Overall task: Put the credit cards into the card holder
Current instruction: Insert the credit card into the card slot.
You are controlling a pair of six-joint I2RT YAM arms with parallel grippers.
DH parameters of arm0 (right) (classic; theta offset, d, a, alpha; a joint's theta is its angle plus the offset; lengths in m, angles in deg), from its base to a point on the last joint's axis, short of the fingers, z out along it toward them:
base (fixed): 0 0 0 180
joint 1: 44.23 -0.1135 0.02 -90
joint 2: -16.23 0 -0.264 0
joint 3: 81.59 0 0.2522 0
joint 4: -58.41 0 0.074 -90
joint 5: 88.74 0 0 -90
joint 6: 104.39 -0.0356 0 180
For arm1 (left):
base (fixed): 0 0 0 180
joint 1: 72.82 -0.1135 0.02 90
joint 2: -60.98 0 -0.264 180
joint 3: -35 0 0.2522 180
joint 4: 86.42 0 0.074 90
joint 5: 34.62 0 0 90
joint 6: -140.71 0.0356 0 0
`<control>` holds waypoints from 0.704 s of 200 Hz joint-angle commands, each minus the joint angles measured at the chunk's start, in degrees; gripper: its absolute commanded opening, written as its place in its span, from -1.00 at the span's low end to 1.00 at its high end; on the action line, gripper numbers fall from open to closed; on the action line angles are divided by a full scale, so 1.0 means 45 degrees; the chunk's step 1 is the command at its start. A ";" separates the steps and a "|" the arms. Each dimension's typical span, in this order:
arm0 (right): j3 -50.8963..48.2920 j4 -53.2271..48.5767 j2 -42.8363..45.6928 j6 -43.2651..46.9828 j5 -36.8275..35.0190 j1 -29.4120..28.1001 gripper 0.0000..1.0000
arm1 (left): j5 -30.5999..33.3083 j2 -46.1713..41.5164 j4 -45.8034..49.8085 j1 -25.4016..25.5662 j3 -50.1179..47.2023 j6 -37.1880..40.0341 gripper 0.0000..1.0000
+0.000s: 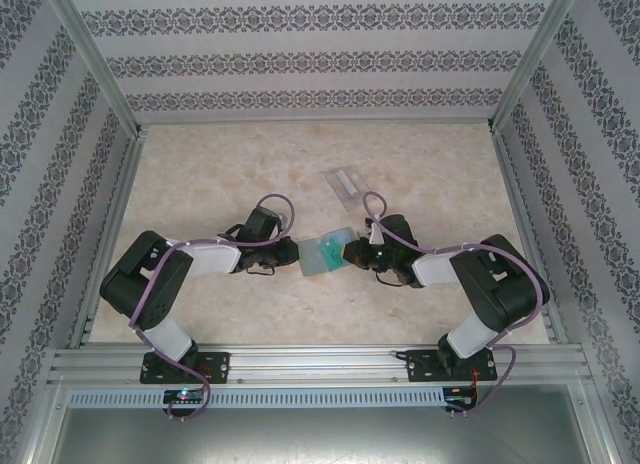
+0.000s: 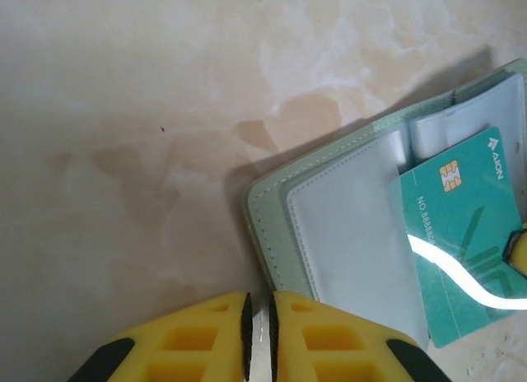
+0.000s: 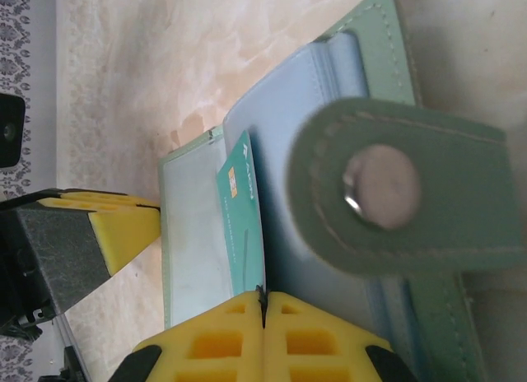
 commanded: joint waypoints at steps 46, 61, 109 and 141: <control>0.0040 0.0649 -0.0591 -0.0469 0.0023 -0.0611 -1.00 | -0.0010 0.0927 -0.0143 0.0119 0.0554 -0.0032 -0.78; 0.0187 0.0658 -0.0710 -0.0507 -0.0034 -0.0820 -1.00 | 0.0038 0.0996 -0.0244 0.0114 0.0492 -0.0074 -0.78; 0.0166 0.1313 -0.0980 -0.1288 -0.0754 -0.1048 -1.00 | 0.0218 0.0919 -0.0119 0.0112 0.0392 -0.0175 -0.81; 0.0180 0.1484 -0.0884 -0.1820 -0.1621 -0.1170 -1.00 | 0.0387 0.0787 0.0165 0.0111 0.0419 -0.0217 -0.83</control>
